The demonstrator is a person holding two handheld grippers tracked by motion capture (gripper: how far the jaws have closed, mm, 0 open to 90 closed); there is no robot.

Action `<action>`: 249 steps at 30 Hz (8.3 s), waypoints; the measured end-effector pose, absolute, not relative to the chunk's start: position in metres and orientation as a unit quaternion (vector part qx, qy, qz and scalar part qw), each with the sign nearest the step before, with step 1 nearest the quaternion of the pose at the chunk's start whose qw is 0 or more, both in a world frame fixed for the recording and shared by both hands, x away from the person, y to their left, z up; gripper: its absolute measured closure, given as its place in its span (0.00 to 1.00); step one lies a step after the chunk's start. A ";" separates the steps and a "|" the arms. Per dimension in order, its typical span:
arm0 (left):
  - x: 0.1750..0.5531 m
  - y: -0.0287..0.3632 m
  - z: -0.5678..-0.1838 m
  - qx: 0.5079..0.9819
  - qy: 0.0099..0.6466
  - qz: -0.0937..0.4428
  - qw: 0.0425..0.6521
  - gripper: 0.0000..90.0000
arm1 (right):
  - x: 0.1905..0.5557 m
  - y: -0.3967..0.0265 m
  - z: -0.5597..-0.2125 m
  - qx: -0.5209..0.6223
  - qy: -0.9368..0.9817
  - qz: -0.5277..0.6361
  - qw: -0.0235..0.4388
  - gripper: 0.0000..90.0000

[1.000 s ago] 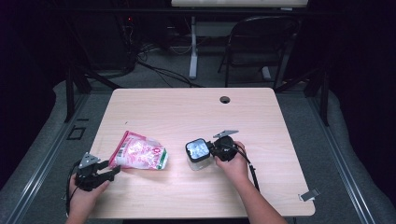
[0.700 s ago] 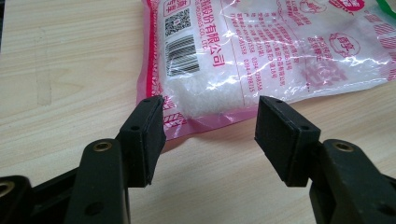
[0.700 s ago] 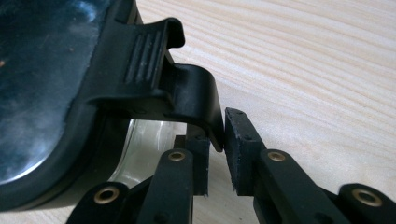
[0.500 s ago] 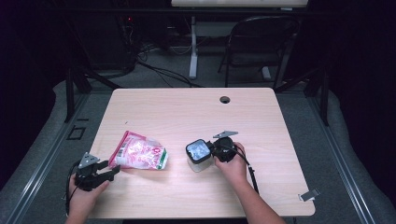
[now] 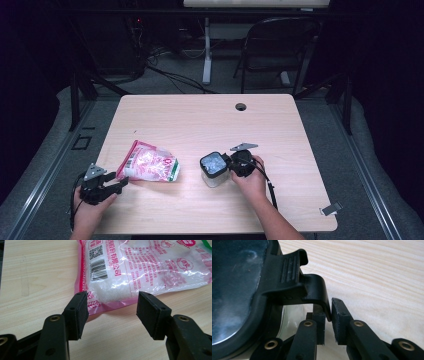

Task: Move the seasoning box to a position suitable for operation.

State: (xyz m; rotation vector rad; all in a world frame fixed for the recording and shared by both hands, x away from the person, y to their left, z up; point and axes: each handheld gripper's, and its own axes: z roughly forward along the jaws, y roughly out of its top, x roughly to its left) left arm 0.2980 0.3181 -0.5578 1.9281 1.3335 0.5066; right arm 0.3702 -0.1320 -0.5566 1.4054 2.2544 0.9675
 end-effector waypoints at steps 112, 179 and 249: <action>0.274 0.239 -0.528 0.800 0.411 0.183 0.398 0.51 | 0.265 -0.131 -0.540 0.422 0.826 0.359 0.098 0.93; 0.264 0.122 -0.527 0.878 0.279 0.059 0.385 0.99 | 0.282 -0.140 -0.502 0.463 0.774 0.421 0.092 0.90; 0.278 0.084 -0.463 0.897 0.241 0.073 0.363 0.84 | 0.255 -0.117 -0.480 0.396 0.836 0.371 0.086 0.58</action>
